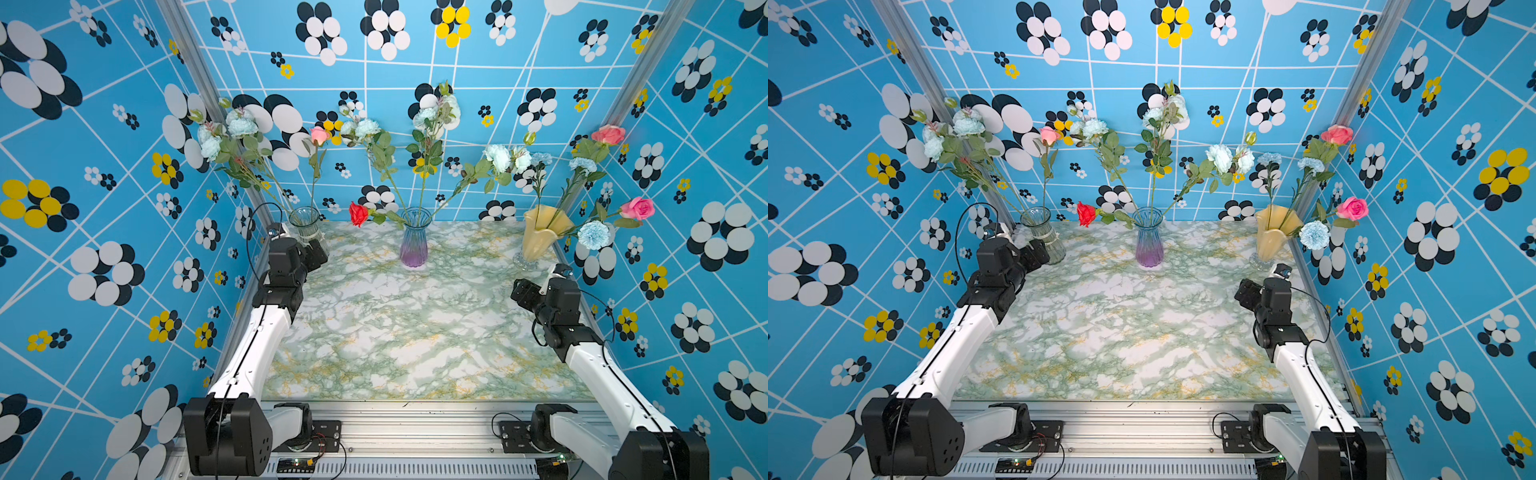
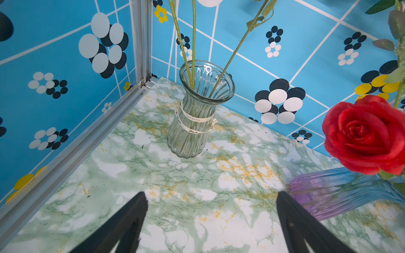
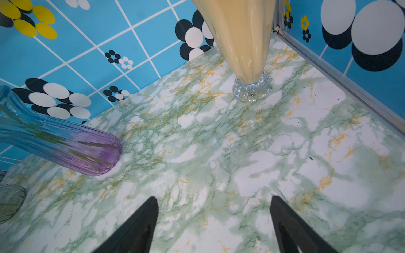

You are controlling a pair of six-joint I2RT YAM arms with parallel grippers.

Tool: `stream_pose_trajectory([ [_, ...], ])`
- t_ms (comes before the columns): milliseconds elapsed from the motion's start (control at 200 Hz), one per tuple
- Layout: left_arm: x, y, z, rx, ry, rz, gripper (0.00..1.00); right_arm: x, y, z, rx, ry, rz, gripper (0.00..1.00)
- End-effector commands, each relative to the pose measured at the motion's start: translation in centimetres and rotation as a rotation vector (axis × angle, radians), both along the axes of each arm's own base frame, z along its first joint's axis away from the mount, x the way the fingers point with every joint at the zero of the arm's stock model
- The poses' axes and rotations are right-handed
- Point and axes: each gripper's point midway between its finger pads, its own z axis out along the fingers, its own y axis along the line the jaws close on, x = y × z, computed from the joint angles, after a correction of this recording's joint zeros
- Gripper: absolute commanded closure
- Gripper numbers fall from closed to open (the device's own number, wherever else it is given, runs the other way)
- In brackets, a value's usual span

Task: Pick out blue flowers from the vase
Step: Move the vase to the center of the board.

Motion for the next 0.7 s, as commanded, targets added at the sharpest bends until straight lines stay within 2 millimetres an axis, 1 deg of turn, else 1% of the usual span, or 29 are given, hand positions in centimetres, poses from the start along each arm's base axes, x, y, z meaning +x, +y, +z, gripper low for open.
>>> stream_pose_trajectory([
  [0, 0.0, 1.4, -0.4, 0.007, 0.128, 0.066, 0.08, -0.2, 0.8, 1.8, -0.005, -0.019, 0.044, 0.22],
  [95, 1.5, 2.7, 0.1, 0.003, 0.167, 0.098, 0.12, -0.4, 1.2, 2.2, -0.01, -0.029, 0.054, 0.25],
  [155, 2.5, 3.5, 0.5, -0.026, 0.174, 0.11, 0.17, -0.5, 1.5, 2.5, -0.014, -0.037, 0.067, 0.27],
  [165, 2.7, 3.6, 0.3, -0.032, 0.181, 0.11, 0.18, -0.5, 1.6, 2.5, -0.015, -0.037, 0.068, 0.27],
  [270, 4.7, 4.8, 0.4, -0.098, 0.197, 0.127, 0.24, -0.7, 1.8, 2.9, -0.027, -0.044, 0.073, 0.3],
  [295, 5.1, 5.1, -0.1, -0.108, 0.214, 0.133, 0.26, -0.7, 1.8, 3.0, -0.029, -0.044, 0.074, 0.31],
  [325, 5.7, 5.4, -0.1, -0.12, 0.225, 0.14, 0.27, -0.8, 1.8, 3.1, -0.029, -0.046, 0.076, 0.31],
  [350, 6.1, 5.5, -0.1, -0.127, 0.234, 0.139, 0.29, -0.8, 1.9, 3.1, -0.029, -0.048, 0.08, 0.31],
  [390, 6.7, 5.6, -0.9, -0.135, 0.272, 0.14, 0.3, -0.9, 2.0, 3.3, -0.029, -0.053, 0.082, 0.32],
  [455, 7.8, 5.4, -1.2, -0.149, 0.303, 0.134, 0.32, -0.9, 2.2, 3.5, -0.03, -0.058, 0.088, 0.32],
  [465, 7.9, 5.5, -1.5, -0.15, 0.312, 0.134, 0.32, -0.9, 2.2, 3.5, -0.031, -0.059, 0.087, 0.32],
  [550, 9.2, 5.6, -1.7, -0.158, 0.324, 0.13, 0.34, -0.8, 2.6, 3.7, -0.022, -0.056, 0.108, 0.32],
  [585, 9.5, 5.5, -1.2, -0.164, 0.318, 0.124, 0.34, -0.7, 2.9, 3.6, -0.016, -0.052, 0.121, 0.32],
  [615, 10.1, 5.6, -1.7, -0.171, 0.33, 0.122, 0.35, -0.7, 3.1, 3.7, -0.013, -0.051, 0.128, 0.33],
  [695, 11.0, 5.7, -1.9, -0.178, 0.342, 0.125, 0.36, -0.6, 3.5, 3.6, -0.015, -0.047, 0.14, 0.33],
])
